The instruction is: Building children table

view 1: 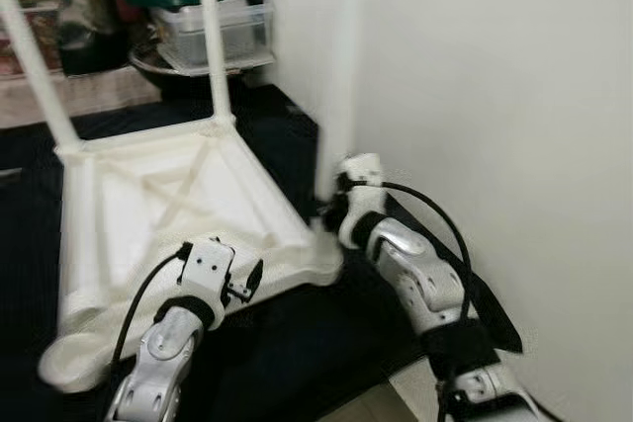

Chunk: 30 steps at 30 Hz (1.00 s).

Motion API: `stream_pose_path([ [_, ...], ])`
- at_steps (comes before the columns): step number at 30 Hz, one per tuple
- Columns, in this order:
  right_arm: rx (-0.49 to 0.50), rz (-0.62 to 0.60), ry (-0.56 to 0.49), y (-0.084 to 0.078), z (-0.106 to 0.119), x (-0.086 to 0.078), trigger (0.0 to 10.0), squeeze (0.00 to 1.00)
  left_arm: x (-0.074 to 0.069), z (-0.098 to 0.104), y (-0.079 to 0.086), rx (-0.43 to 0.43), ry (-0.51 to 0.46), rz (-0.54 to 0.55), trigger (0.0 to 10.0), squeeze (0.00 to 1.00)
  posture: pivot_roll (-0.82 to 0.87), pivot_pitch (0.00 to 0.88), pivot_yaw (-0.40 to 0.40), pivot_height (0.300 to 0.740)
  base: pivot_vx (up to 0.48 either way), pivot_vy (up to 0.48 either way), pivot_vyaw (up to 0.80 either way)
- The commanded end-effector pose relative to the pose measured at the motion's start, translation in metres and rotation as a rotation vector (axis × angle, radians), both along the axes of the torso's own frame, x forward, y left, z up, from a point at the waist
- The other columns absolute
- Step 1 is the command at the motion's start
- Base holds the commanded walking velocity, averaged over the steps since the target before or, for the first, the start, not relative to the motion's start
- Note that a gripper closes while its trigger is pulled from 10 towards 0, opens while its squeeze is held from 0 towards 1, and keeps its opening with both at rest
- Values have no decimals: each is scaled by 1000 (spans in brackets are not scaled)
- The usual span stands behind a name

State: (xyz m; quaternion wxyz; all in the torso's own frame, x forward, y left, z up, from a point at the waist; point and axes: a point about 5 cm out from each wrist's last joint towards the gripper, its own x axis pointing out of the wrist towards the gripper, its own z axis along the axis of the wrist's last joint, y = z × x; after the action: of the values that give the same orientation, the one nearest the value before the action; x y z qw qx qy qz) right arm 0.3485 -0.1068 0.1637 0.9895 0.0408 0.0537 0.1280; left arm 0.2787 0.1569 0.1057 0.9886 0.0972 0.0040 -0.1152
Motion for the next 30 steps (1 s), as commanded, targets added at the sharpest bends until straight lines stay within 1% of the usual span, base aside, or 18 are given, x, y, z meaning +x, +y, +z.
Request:
stream_pose_path([
  [1, -13, -27, 133, -1, -25, -13, 2549, 0, 2, 1, -3, 10, -2, -16, 10000, 0, 95, 0, -40, 740, 0, 0, 0],
  [2, -30, 79, 83, 15, -15, -22, 10000, 0, 2, 1, -3, 10, 0, -19, 10000, 0, 86, 0, -31, 740, 0, 0, 0],
  [6, -6, 239, -5, 34, -1, -34, 10000, 0, 3, 0, -4, 10, 3, -27, 10000, 0, 76, 0, -25, 740, 0, 0, 0],
  [7, 19, 316, -38, 38, 5, -35, 10000, 1000, 4, 0, -5, 10, 4, -31, 10000, 0, 75, 0, -25, 740, 0, 0, 0],
  [10, 17, 449, -58, 43, 13, -33, 10000, 1000, 5, 2, -7, 6, 0, -38, 10000, 0, 80, 0, -31, 740, 0, 0, 0],
  [11, 44, 560, -61, 44, 19, -34, 10000, 0, 5, 2, -7, 5, -2, -36, 10000, 0, 82, 0, -35, 740, 0, 0, 0],
  [15, 77, 670, -84, 44, 27, -38, 10000, 0, 5, 2, -5, 4, -3, -33, 10000, 0, 83, 0, -39, 740, 0, 0, 0],
  [17, 115, 1013, -130, 40, 39, -62, 10000, 0, 4, 1, -4, 2, -3, -23, 10000, 0, 86, 0, -46, 740, 0, 0, 0],
  [18, 115, 1013, -130, 40, 39, -62, 10000, 0, 4, 1, -4, 2, -3, -23, 10000, 0, 86, 0, -46, 740, 0, 0, 0],
  [20, 34, 1184, -109, 38, 31, -74, 10000, 0, 3, -1, -4, -1, -2, -14, 10000, 0, 96, 0, -59, 740, 0, 0, 0],
  [23, 23, 1189, -93, 40, 26, -73, 10000, 0, 2, -1, -4, -2, -2, -11, 10000, 0, 104, 0, -66, 740, 0, 0, 0],
  [24, 18, 1131, -73, 42, 20, -66, 1333, 0, 1, 0, -4, -2, -3, -7, 10000, 0, 116, 0, -70, 740, 0, 0, 0],
  [25, 18, 1131, -73, 42, 20, -66, 1333, 0, 1, 0, -4, -2, -3, -7, 10000, 0, 116, 0, -70, 740, 0, 0, 0],
  [26, 21, 890, -13, 45, 9, -43, 0, 0, -1, 0, -1, -1, -4, 1, 10000, 0, 113, 0, -68, 740, 0, 0, 0],
  [27, 21, 890, -13, 45, 9, -43, 0, 0, -1, 0, -1, -1, -4, 1, 10000, 0, 113, 0, -68, 740, 0, 0, 0],
  [28, 2, 678, 31, 41, 2, -26, 0, 0, -1, 0, 0, 1, -3, 3, 10000, 0, 110, 0, -65, 740, 0, 0, 0],
  [29, 2, 678, 31, 41, 2, -26, 0, 0, -1, 0, 0, 1, -3, 3, 10000, 0, 110, 0, -65, 740, 0, 0, 0],
  [30, -16, 445, 82, 30, -7, -11, 0, 0, -1, -1, 0, 3, -1, 3, 10000, 0, 106, 0, -61, 740, 0, 0, 0],
])
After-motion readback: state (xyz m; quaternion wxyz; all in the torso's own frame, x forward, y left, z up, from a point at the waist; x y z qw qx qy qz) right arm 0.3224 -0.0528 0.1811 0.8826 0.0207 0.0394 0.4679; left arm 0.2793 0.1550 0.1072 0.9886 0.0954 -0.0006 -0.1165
